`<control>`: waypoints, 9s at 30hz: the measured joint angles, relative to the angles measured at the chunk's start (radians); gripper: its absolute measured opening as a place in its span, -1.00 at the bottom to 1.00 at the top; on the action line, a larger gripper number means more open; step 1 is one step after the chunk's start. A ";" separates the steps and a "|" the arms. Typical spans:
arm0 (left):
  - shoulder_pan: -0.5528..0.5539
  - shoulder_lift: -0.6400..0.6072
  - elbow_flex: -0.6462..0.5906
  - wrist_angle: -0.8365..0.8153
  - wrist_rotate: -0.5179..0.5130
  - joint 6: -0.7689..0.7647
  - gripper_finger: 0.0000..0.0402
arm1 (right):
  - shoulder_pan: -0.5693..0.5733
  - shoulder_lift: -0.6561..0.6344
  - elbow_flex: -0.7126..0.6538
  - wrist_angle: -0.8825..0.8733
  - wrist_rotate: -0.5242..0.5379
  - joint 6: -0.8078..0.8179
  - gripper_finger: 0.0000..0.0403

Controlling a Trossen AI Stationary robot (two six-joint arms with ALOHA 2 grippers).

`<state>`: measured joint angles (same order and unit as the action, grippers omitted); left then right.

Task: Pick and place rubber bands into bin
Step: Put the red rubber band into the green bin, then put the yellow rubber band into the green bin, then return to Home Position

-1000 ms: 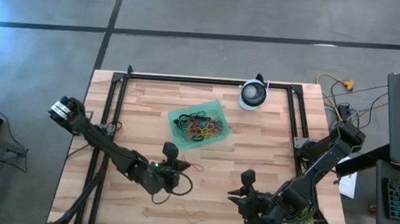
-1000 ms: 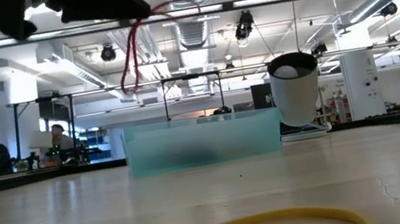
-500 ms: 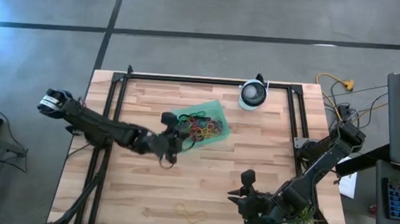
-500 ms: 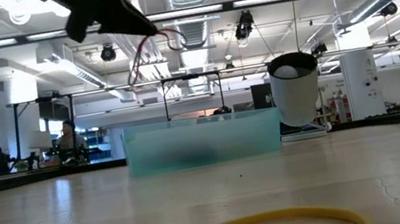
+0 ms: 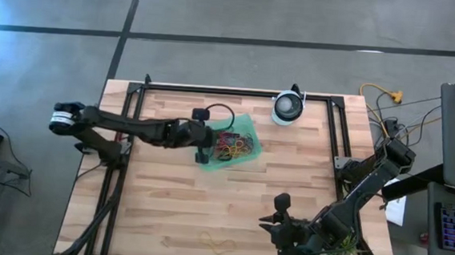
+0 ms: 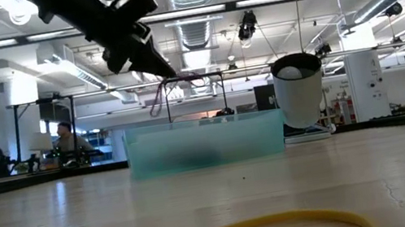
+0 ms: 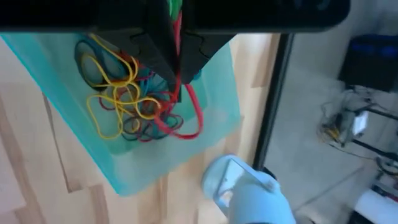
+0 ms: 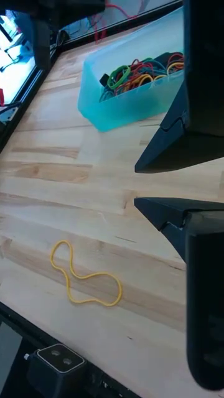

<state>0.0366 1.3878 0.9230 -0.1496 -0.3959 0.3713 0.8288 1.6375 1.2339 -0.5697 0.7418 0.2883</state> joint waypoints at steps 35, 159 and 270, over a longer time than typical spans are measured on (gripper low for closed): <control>-0.055 0.042 -0.001 -0.150 0.283 -0.158 -0.54 | -0.004 0.000 -0.041 0.082 0.000 -0.006 -0.66; -0.674 0.013 -0.371 0.552 0.287 -0.260 -0.54 | -0.476 0.005 -0.161 0.614 -0.102 -0.697 -0.96; 0.278 -1.357 -0.914 0.368 0.757 -0.084 -0.54 | -0.892 -1.488 -1.225 0.771 -0.926 -0.471 -0.40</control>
<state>0.3143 0.0309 0.0090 0.2180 0.3609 0.2872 -0.0635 0.1494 0.0090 0.2017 -0.1844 -0.1829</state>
